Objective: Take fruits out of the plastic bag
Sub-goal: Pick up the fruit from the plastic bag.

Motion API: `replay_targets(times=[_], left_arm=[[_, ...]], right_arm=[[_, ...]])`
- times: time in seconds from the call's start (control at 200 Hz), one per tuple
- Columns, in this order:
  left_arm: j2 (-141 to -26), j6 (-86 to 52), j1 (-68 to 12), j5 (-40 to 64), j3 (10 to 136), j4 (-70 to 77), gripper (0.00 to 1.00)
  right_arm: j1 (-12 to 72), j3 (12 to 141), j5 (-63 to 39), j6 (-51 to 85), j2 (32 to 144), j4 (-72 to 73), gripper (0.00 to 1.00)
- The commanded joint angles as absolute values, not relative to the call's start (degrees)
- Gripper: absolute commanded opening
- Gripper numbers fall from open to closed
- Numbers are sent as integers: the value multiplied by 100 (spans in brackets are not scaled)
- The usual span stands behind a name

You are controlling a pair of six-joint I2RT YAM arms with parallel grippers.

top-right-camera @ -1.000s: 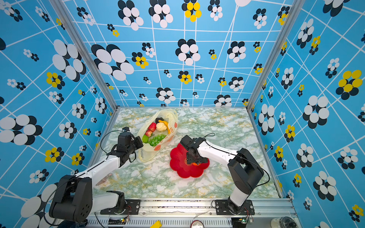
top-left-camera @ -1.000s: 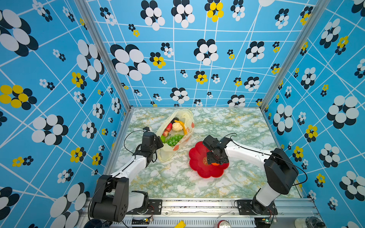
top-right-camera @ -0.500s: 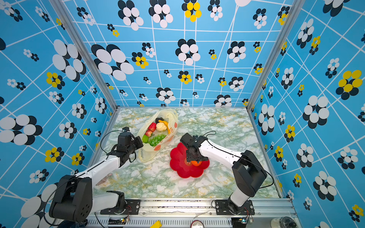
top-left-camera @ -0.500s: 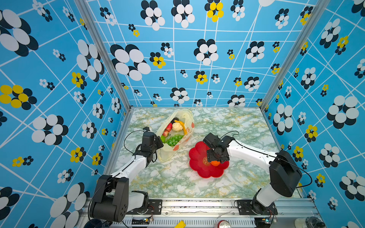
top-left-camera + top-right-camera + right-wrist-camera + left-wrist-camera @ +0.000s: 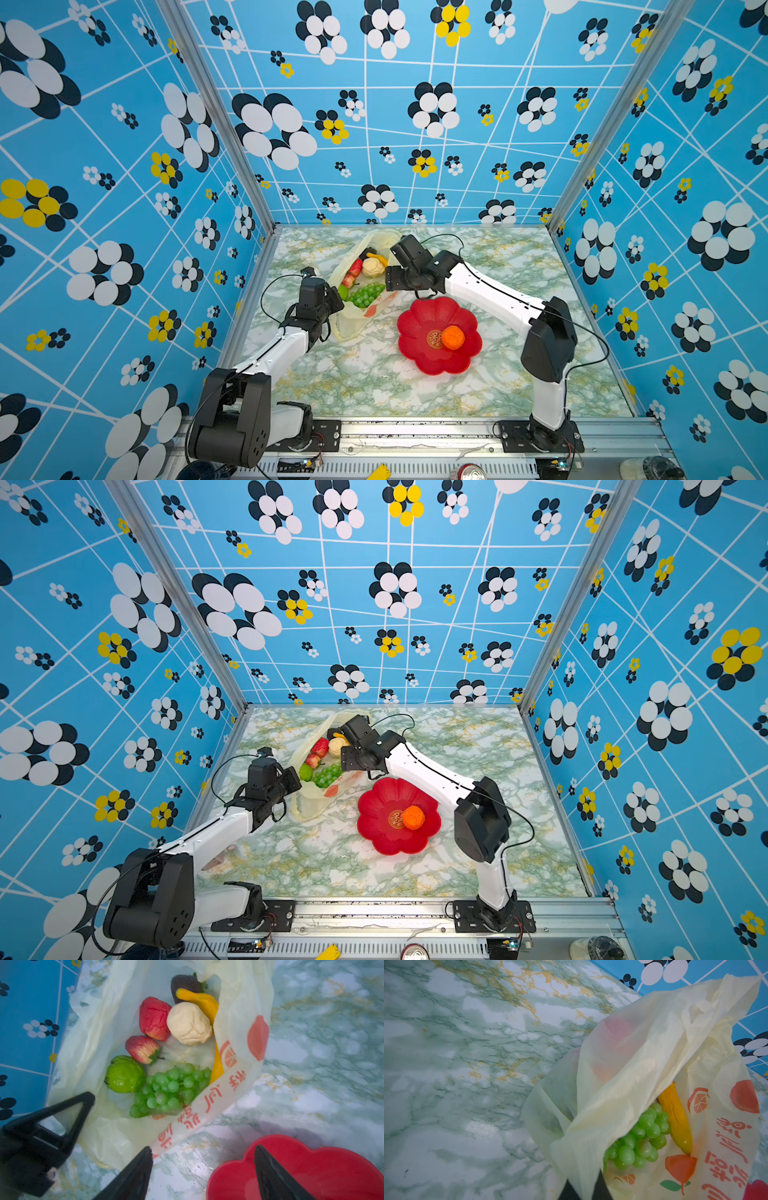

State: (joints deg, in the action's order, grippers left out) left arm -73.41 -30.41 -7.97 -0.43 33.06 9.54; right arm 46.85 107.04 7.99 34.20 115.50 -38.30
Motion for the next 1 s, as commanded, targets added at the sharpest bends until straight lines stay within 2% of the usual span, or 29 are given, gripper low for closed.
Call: replay_targets(times=[0.0,0.21,0.495,0.89,1.0], left_arm=[[-7286,-2958,-840,-7,3276,1038,1],[-7366,-2977,-845,6,3290,1062,1],[-7420,-2971,-847,32,3298,1083,1],[-7589,-2962,-841,34,3339,1120,1],[-7609,-2968,-839,26,3333,1129,1]], right_arm=[[4705,11614,582,3075,12297,-3897,79],[4518,13276,410,2758,13716,-4171,79],[4216,14978,130,2470,15082,-4368,79],[4069,15279,-521,2171,15699,-3758,84],[4078,15293,-726,2205,15777,-3659,81]])
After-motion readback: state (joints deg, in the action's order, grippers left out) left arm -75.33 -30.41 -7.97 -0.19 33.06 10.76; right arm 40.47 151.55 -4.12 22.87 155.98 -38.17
